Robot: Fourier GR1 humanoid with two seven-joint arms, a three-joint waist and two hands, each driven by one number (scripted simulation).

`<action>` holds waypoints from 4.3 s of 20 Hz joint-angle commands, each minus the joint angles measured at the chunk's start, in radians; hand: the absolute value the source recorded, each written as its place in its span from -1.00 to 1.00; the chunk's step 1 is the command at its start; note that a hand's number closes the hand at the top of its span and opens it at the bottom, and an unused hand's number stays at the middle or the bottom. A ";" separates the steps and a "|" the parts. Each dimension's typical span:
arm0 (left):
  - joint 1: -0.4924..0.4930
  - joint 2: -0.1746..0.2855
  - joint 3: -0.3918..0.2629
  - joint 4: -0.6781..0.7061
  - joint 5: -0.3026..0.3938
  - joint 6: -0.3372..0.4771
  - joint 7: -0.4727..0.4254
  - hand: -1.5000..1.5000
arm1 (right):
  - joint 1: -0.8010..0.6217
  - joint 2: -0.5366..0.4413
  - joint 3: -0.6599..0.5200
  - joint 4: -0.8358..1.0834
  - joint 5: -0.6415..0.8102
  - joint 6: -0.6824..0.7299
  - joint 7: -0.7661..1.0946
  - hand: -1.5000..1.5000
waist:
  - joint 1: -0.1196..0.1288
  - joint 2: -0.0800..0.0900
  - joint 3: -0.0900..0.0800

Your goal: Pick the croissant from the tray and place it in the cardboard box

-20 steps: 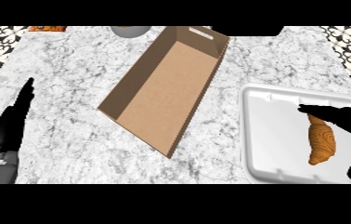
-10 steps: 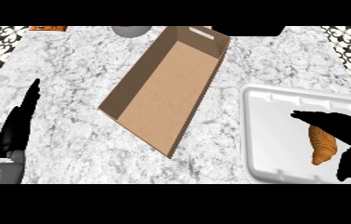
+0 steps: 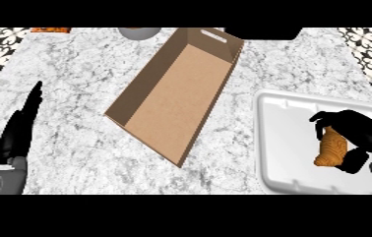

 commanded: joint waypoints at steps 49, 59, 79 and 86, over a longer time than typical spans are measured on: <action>0.006 -0.030 0.043 -0.060 -0.060 -0.060 0.016 0.00 | -0.899 0.641 -0.039 0.259 -0.332 -0.235 0.462 1.00 | 0.038 0.014 0.010; -0.068 -0.007 0.068 0.041 -0.036 -0.112 -0.036 0.00 | -1.066 0.642 0.008 0.652 -0.435 -0.430 0.476 1.00 | 0.072 0.029 0.008; -0.059 -0.061 0.039 -0.030 -0.078 -0.061 0.021 0.00 | -1.056 0.642 -0.120 0.771 -0.798 -0.631 0.117 -1.00 | 0.061 0.026 0.011; -0.044 -0.060 0.079 0.040 -0.055 -0.069 -0.036 0.00 | -1.038 0.520 -0.230 0.763 -0.892 -0.454 0.045 -1.00 | 0.022 0.019 0.010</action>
